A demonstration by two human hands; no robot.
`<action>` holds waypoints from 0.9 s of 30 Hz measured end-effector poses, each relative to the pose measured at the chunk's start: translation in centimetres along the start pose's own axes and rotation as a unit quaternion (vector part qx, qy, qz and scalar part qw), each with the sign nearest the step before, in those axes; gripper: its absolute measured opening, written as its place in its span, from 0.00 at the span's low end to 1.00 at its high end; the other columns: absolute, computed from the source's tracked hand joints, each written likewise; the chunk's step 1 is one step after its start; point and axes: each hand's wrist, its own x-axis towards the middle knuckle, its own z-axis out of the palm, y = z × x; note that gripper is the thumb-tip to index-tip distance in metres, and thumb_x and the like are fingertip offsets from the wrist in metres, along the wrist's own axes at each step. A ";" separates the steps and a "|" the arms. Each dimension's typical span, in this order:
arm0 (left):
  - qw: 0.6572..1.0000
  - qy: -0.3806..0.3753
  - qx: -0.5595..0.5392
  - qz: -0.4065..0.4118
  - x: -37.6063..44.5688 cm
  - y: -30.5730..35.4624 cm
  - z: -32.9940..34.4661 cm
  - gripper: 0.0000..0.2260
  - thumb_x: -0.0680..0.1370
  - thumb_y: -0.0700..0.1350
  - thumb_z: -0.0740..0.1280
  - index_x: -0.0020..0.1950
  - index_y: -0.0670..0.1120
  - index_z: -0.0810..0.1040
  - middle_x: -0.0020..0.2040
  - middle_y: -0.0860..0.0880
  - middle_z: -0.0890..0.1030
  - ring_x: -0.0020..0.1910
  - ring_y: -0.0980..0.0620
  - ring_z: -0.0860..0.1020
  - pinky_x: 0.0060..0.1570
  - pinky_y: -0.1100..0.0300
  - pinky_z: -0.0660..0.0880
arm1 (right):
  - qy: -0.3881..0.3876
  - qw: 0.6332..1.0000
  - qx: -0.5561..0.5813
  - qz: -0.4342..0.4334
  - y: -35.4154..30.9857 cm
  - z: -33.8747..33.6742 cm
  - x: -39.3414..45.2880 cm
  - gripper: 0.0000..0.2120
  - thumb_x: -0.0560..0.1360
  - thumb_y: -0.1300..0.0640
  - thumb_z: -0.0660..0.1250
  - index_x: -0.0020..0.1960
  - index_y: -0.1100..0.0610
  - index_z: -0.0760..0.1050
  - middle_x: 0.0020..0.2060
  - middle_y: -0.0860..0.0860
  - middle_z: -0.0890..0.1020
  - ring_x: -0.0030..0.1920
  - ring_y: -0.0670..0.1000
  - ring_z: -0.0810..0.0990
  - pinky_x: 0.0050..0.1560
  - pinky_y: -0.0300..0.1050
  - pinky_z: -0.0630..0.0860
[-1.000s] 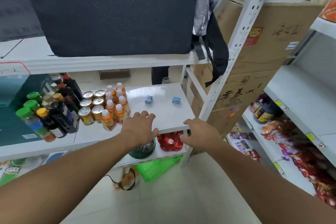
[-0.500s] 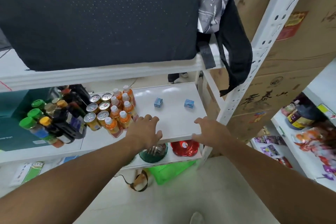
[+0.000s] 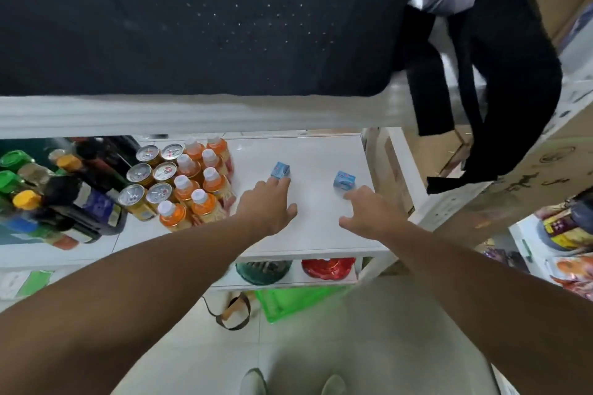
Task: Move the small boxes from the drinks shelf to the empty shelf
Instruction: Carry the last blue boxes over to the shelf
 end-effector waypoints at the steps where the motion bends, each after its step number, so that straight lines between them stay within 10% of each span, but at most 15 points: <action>1: 1.000 0.013 -0.002 0.000 1.4 -0.5 0.7 0.28 0.84 0.62 0.61 0.80 0.50 0.64 0.72 0.45 0.75 0.64 0.41 0.77 0.56 0.43 0.81 | 0.012 1.000 -0.005 -0.001 0.2 0.4 1.3 0.30 0.77 0.40 0.69 0.75 0.50 0.71 0.65 0.52 0.75 0.58 0.55 0.80 0.50 0.50 0.76; 9: 0.991 0.083 -0.095 -0.050 11.7 -3.4 6.5 0.28 0.82 0.61 0.67 0.76 0.48 0.68 0.68 0.43 0.76 0.62 0.40 0.77 0.58 0.43 0.80 | 0.080 0.996 0.024 -0.005 1.9 3.9 12.3 0.32 0.77 0.48 0.70 0.80 0.51 0.67 0.70 0.56 0.73 0.68 0.63 0.75 0.62 0.54 0.77; 14: 0.986 0.090 -0.114 -0.077 15.2 -3.5 8.9 0.23 0.82 0.59 0.68 0.70 0.45 0.73 0.65 0.43 0.77 0.62 0.39 0.76 0.58 0.44 0.77 | 0.086 0.996 0.037 -0.005 2.6 5.9 16.0 0.18 0.76 0.52 0.68 0.64 0.56 0.76 0.57 0.57 0.80 0.55 0.63 0.80 0.53 0.54 0.80; 27: 0.982 0.101 -0.158 -0.014 8.9 -0.5 2.0 0.14 0.80 0.47 0.69 0.65 0.50 0.79 0.57 0.49 0.80 0.55 0.44 0.77 0.54 0.46 0.81 | 0.116 0.990 0.050 -0.056 1.7 1.5 8.7 0.22 0.77 0.60 0.70 0.70 0.51 0.77 0.58 0.53 0.82 0.60 0.59 0.81 0.58 0.53 0.79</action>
